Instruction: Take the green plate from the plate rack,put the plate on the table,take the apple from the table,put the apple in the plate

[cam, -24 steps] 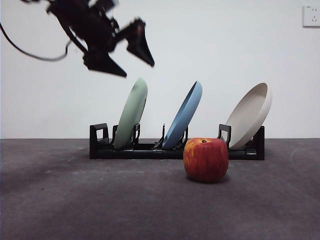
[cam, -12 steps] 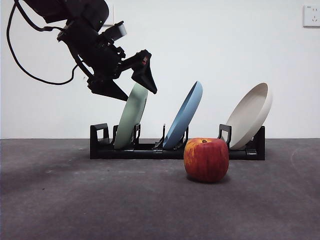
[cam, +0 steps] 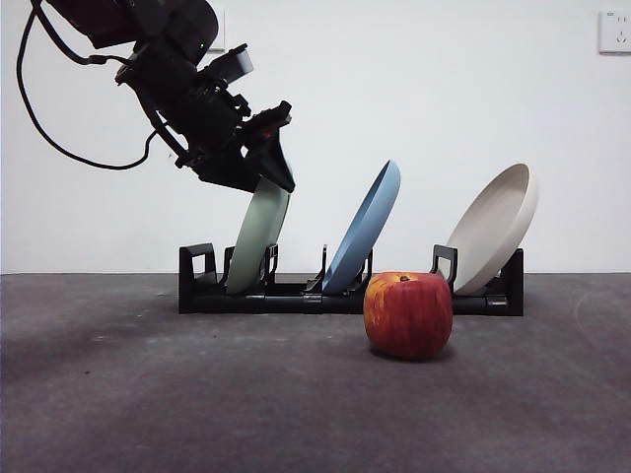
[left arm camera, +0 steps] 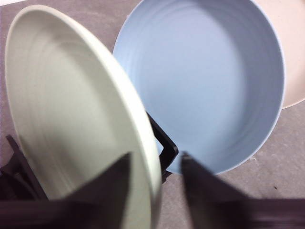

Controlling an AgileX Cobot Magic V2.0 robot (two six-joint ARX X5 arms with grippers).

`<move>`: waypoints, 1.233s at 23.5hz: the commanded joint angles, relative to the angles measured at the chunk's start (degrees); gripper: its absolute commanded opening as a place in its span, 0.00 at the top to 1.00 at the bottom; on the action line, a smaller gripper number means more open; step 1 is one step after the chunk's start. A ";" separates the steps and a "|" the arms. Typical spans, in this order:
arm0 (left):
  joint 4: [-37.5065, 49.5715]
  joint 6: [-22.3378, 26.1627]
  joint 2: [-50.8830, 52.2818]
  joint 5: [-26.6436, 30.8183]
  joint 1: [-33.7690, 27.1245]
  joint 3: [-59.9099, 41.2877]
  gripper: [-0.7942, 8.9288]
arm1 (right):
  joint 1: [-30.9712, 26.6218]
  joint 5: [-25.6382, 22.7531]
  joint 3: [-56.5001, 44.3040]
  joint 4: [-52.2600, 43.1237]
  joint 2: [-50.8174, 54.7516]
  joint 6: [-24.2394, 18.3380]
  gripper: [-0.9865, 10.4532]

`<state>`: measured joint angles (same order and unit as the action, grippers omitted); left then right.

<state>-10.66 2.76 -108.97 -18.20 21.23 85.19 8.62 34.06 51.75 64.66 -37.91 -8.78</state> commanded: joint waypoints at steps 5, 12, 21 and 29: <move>-0.42 -2.36 -0.63 -1.90 0.00 0.35 0.92 | 0.13 0.07 0.09 -0.22 0.02 0.33 0.31; -1.60 -2.84 1.88 -1.77 -0.35 0.37 0.92 | 0.13 0.09 0.09 -0.20 0.04 0.33 0.31; -3.54 -2.99 10.25 -1.73 -0.39 0.37 0.92 | 0.13 0.09 0.09 -0.20 0.04 0.33 0.31; -18.80 2.82 22.03 -1.14 1.27 0.37 0.92 | 0.13 0.11 0.09 -0.17 0.04 0.33 0.31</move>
<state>-27.68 1.76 -88.40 -19.29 21.69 85.43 8.62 34.06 51.75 64.69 -37.91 -8.78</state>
